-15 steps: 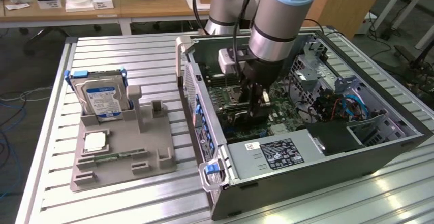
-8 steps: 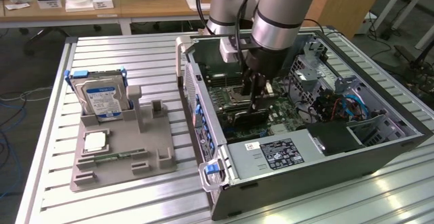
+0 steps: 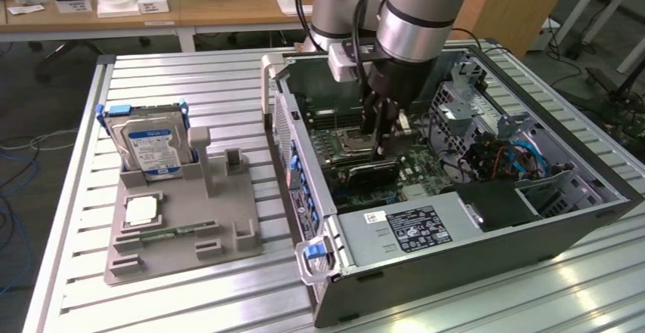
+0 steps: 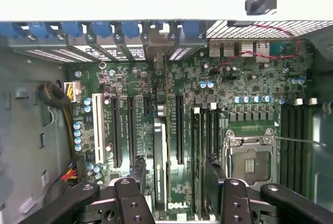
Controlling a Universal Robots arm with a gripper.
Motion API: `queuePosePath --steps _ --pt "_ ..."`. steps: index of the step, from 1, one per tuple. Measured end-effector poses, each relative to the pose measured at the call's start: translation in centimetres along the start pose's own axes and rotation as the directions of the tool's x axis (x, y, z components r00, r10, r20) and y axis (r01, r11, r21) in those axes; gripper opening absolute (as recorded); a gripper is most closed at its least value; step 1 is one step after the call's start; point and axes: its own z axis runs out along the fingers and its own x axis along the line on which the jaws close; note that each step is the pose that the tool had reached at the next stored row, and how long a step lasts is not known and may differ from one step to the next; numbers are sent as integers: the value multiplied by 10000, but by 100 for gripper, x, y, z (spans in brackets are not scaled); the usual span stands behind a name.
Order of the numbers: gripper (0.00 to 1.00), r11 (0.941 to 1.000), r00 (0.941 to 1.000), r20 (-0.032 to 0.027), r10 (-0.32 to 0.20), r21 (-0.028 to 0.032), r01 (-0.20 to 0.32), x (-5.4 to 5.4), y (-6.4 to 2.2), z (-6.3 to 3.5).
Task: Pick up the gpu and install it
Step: 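Insert the gpu into the slot, then press down on the gpu until it lock into place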
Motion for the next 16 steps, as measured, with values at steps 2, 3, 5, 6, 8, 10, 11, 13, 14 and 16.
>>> queuePosePath --steps 2,3,5,6,8,10,11,13,14,16 --pt "58 10000 10000 0 0 1 0 -4 0 -61" --pt "58 10000 10000 1 0 1 0 -6 0 -92" --pt "58 10000 10000 1 -1 2 1 -9 0 -138" --pt "58 10000 10000 1 -1 2 1 -10 0 -154" --pt "58 10000 10000 3 -1 3 1 -11 0 -166" --pt "58 10000 10000 3 -1 3 1 -11 0 -166" --pt "58 10000 10000 3 -1 3 1 -11 0 -167" --pt "58 10000 10000 1 0 2 0 -11 0 -168" --pt "58 10000 10000 1 0 2 0 -11 0 -168" --pt "58 10000 10000 1 -1 2 1 -11 0 -168"
